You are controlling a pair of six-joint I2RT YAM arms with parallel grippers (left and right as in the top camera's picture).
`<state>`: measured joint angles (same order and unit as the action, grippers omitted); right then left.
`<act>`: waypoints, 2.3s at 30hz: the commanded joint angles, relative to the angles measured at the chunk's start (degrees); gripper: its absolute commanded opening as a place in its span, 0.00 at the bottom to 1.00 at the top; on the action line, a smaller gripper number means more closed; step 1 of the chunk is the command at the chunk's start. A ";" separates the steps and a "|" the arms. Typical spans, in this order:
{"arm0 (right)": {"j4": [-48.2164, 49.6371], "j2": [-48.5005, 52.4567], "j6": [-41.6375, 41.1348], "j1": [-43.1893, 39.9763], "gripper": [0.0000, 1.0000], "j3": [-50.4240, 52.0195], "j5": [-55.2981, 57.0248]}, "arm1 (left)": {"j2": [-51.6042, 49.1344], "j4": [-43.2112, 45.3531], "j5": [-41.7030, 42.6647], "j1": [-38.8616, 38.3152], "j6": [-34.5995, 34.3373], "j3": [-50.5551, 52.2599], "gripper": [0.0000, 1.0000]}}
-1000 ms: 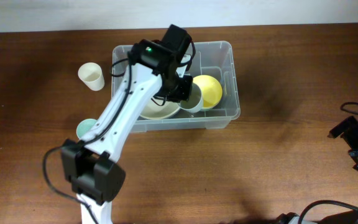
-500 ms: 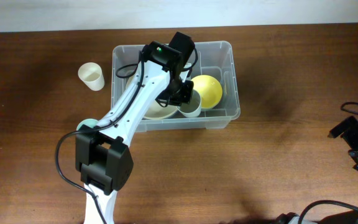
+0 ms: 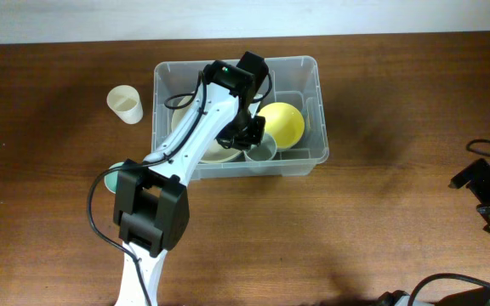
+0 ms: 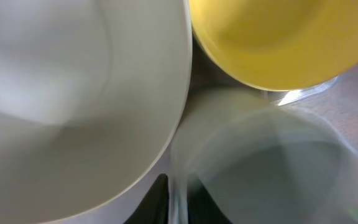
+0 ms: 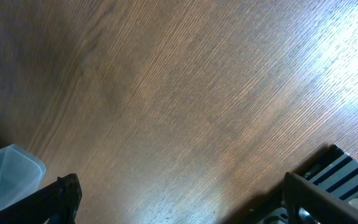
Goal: Pack container
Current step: 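Release the cup and raise the left gripper, then move the left gripper to the white cup and grasp it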
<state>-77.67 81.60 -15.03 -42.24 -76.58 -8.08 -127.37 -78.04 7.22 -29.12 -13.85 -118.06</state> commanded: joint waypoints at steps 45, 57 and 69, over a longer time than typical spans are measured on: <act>0.15 -0.11 -0.44 -0.17 0.99 0.07 -0.33 | 1.70 -15.50 -10.01 34.34 -0.70 -38.38 0.99; 0.15 -0.11 -0.44 -0.17 0.99 0.07 -0.31 | 1.70 -0.37 -8.28 39.04 -3.67 -17.03 0.99; 0.15 -0.11 -0.44 -0.17 0.99 0.07 -0.31 | -0.11 5.27 -4.02 39.06 -6.25 -9.35 0.99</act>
<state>-77.67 81.60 -15.07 -42.24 -76.58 -8.08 -126.82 -72.82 2.07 9.74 -18.28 -128.01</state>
